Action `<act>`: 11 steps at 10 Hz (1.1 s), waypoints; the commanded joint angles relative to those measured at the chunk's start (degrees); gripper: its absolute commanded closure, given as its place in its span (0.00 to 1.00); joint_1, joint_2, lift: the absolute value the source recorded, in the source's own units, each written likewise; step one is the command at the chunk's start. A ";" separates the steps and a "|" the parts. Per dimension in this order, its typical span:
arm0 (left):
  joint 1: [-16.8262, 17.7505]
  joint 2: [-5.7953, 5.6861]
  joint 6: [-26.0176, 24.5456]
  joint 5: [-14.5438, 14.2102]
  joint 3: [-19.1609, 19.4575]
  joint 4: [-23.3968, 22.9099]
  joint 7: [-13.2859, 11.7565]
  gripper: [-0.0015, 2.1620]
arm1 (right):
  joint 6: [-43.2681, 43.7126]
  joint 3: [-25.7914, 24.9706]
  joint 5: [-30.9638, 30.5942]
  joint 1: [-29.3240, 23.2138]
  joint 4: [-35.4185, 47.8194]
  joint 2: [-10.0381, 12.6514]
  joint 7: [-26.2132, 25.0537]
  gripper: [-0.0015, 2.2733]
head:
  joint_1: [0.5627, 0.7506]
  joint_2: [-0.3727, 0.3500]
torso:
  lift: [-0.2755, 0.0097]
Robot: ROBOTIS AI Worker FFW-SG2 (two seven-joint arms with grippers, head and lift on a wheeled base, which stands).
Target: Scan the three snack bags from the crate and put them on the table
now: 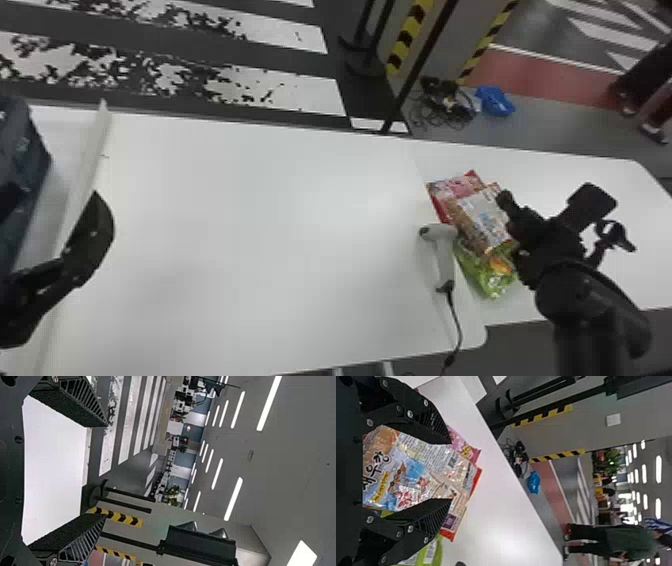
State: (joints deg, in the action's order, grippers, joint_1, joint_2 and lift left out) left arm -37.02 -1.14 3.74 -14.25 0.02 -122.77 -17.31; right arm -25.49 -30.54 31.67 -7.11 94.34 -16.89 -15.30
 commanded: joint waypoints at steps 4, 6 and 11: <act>0.46 0.00 -0.54 0.62 -1.34 -0.19 0.88 0.03 | -0.13 11.20 -7.24 -15.13 30.12 5.29 0.18 0.04 | 0.70 0.03 | 0.64; 0.10 0.00 -0.54 2.29 -2.13 -0.37 1.84 0.03 | -4.00 19.55 -11.28 -18.55 36.01 9.60 2.64 0.04 | 0.70 0.04 | 0.64; -2.09 1.14 -4.40 4.93 -3.89 -2.13 7.56 0.03 | 12.00 35.72 -21.92 -28.05 35.04 11.88 3.78 0.04 | 0.70 0.37 | 0.64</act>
State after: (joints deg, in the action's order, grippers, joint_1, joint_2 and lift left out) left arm -38.56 -0.02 0.65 -9.32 -3.72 -124.09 -9.93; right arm -15.72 4.27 10.90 -34.17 130.06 -5.00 -11.47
